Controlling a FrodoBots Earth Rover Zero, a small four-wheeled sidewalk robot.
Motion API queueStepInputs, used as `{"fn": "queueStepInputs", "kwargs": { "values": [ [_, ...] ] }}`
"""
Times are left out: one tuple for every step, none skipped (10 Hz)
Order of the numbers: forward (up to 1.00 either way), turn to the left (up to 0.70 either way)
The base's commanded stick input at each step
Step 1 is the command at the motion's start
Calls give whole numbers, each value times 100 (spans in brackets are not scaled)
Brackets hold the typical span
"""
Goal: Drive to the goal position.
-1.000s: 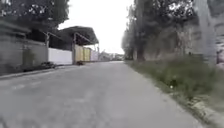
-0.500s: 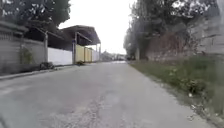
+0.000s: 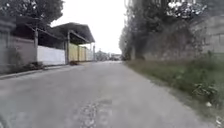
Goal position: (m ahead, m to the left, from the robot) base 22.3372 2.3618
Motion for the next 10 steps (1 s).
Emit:
{"fn": "queueStepInputs", "kwargs": {
  "values": [
    [100, 0],
    [100, 0],
    [100, 0],
    [100, 0],
    [100, 0],
    [100, 0],
    [100, 0],
    [100, 0],
    [100, 0],
    [100, 0]
  ]
}}
